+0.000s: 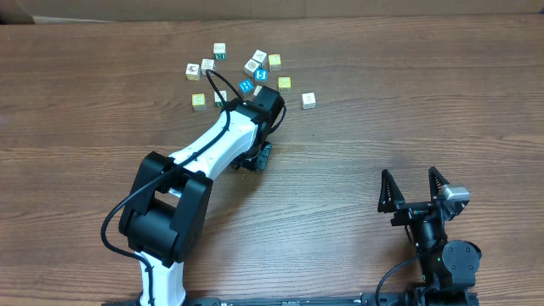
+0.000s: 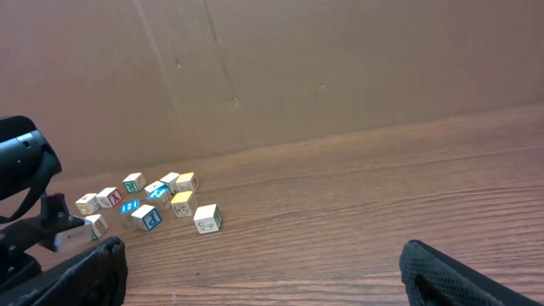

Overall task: Form a circle
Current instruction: 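Lower the '4' block beside the '5' block and open the left gripper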

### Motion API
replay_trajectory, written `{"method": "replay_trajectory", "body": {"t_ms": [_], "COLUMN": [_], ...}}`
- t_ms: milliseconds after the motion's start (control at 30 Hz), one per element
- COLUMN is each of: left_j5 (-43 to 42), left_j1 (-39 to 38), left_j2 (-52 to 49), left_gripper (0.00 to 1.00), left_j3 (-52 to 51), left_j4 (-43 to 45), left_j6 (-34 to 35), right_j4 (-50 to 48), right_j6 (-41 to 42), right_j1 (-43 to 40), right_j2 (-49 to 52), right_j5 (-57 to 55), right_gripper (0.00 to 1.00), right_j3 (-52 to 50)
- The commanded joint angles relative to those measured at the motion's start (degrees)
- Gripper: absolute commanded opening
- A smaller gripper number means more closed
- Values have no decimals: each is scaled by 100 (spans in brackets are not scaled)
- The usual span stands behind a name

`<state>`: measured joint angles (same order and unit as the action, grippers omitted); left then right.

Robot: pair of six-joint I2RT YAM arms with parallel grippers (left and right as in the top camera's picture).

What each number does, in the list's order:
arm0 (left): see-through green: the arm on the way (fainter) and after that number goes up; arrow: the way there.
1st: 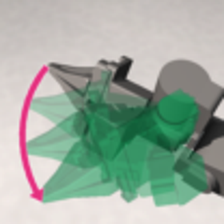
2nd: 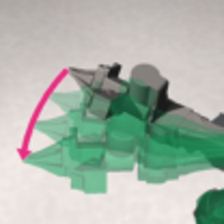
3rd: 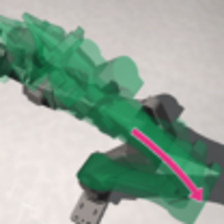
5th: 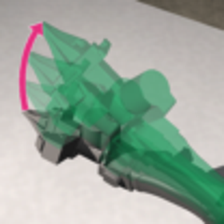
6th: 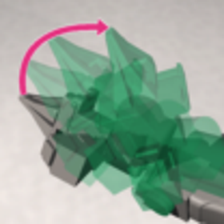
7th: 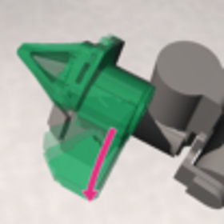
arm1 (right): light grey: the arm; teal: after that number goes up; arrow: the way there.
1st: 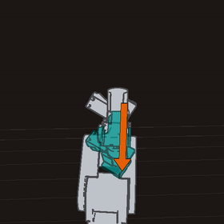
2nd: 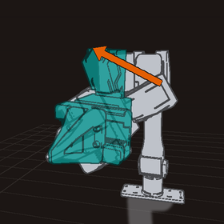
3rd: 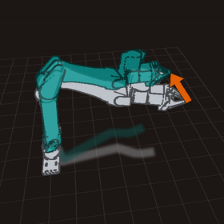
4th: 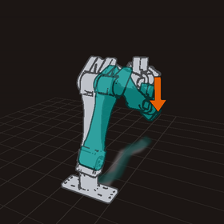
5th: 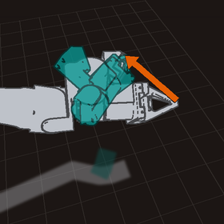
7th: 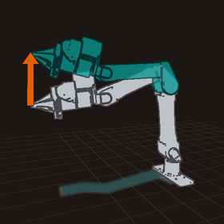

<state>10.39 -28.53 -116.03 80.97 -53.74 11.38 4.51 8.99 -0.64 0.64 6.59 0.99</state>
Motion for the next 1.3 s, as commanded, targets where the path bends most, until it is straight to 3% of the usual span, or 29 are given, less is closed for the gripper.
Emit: {"method": "replay_trajectory", "body": {"t_ms": [0,767,1033,1100,1200,1267], "left_j5": [81,160,157,155,107,39], "left_j1": [-31,-31,-31,-31,-31,-31], "left_j2": [11,9,9,9,9,9], "left_gripper": [26,28,50,49,31,31], "left_j3": [-24,-24,-24,-24,-24,-24], "left_j4": [50,146,127,105,59,48], "left_j6": [-120,-155,-153,-153,-153,-153], "right_j4": [-28,-28,-28,-28,-28,-28], "right_j6": [20,20,20,20,20,20], "right_j1": [31,31,31,31,31,31], "right_j2": [-48,-48,-48,-48,-48,-48], "right_j5": [-52,-52,-52,-52,-52,-52], "right_gripper": [100,100,100,100,100,100], "right_j3": [-55,-55,-55,-55,-55,-55]}}
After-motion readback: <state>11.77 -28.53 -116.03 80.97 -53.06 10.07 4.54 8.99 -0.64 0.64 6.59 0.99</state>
